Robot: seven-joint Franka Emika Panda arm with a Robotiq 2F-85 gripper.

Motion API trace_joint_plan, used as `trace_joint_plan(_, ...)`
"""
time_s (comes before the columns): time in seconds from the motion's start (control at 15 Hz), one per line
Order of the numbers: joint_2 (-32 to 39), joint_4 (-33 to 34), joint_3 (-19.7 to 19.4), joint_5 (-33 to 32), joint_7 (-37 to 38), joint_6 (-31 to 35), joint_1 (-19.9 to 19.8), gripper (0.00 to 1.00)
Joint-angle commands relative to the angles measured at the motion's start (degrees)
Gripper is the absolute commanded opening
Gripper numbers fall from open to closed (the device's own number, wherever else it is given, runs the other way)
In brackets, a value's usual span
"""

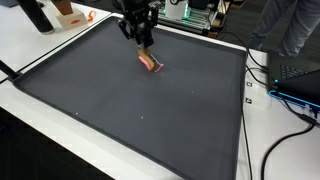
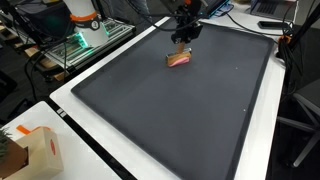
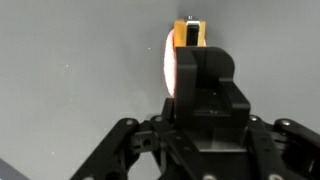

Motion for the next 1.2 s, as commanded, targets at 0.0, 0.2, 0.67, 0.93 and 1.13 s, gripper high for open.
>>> trace_joint_plan(0.0, 3.0, 0.5, 2.0, 6.2, -2.9, 5.3, -0.4, 0.24)
trace_joint_plan(0.2, 3.3, 0.8, 2.2, 7.6, -3.6, 6.2, -0.4, 0.24)
trace_joint_plan(0.67, 3.4, 1.2, 2.7, 7.3, -3.4, 9.0, 0.3, 0.24)
trace_joint_plan(0.93, 4.0, 1.3, 3.5, 6.6, -3.1, 11.1, 0.6, 0.24)
trace_joint_plan(1.13, 3.9, 1.3, 4.1, 6.4, -3.1, 12.6, 0.8, 0.24)
